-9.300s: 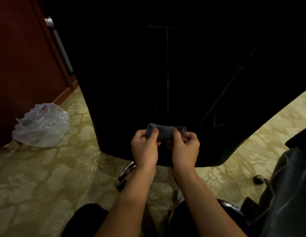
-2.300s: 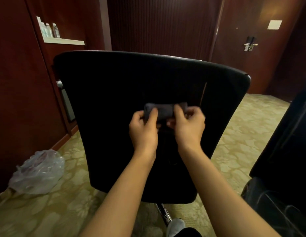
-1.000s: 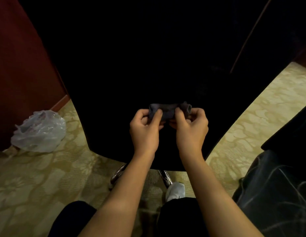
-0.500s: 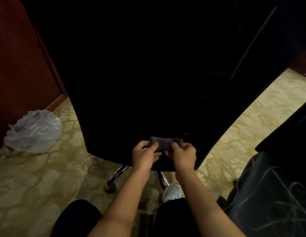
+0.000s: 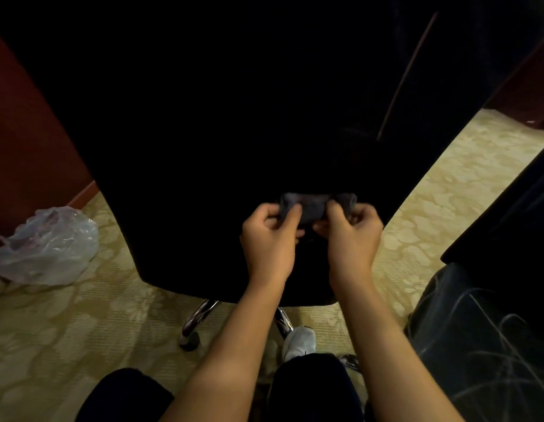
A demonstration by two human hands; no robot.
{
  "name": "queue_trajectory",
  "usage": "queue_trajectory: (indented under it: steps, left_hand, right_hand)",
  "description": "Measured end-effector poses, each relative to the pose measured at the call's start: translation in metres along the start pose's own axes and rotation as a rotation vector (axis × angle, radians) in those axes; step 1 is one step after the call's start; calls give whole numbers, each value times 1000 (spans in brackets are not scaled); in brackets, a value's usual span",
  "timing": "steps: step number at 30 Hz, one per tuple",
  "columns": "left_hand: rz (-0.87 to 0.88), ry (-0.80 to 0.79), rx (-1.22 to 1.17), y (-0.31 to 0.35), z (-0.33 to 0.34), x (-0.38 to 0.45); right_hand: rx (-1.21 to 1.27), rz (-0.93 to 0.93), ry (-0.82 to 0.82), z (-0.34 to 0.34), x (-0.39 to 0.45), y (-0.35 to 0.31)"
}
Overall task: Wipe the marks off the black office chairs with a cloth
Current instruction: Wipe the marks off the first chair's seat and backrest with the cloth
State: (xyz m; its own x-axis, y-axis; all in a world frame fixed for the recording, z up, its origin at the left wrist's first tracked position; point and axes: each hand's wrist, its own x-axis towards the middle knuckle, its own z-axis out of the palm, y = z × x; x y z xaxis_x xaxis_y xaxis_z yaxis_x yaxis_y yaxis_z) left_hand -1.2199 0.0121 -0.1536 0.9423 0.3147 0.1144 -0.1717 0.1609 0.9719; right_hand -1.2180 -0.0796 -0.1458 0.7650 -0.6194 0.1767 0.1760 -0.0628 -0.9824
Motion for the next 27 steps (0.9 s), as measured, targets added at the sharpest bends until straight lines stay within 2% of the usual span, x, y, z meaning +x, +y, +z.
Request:
queue_trajectory:
  steps: [6, 9, 15, 20, 27]
  left_hand:
    - [-459, 73, 71, -99, -12, -17]
    - [-501, 73, 60, -105, -10, -21]
    - [-325, 102, -109, -37, 19, -7]
    - [-87, 58, -231, 49, 45, -5]
    - [229, 21, -306, 169, 75, -16]
  right_hand:
    - [-113, 436, -75, -14, -8, 103]
    - [-152, 478, -71, -18, -6, 112]
    - [55, 342, -35, -13, 16, 37]
    - [224, 93, -26, -20, 27, -59]
    - [234, -313, 15, -30, 39, -187]
